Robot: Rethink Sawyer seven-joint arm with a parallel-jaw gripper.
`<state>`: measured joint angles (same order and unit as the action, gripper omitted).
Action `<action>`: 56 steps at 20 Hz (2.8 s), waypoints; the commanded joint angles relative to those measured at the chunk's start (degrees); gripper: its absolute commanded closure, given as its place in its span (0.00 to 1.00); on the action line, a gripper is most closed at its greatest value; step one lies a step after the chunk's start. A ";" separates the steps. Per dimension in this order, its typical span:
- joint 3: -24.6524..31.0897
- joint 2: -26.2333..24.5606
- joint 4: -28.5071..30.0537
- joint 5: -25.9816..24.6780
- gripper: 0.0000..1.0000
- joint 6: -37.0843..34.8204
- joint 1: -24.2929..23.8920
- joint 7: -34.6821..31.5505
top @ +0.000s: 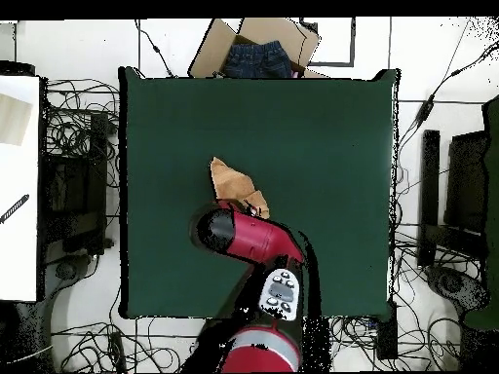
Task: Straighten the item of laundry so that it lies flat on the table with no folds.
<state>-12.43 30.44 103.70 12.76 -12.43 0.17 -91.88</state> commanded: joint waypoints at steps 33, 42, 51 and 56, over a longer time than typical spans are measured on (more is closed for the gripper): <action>9.19 -8.70 4.56 -2.04 0.00 19.22 -4.79 -12.64; 10.73 -9.62 3.83 -5.36 1.00 21.67 -6.87 -11.14; 9.96 -9.72 3.63 -6.22 1.00 23.30 -6.09 -11.78; 10.00 -9.61 3.56 -5.48 1.00 21.44 -6.22 -11.73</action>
<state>-8.62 23.85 104.00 8.67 9.52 -5.96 -91.88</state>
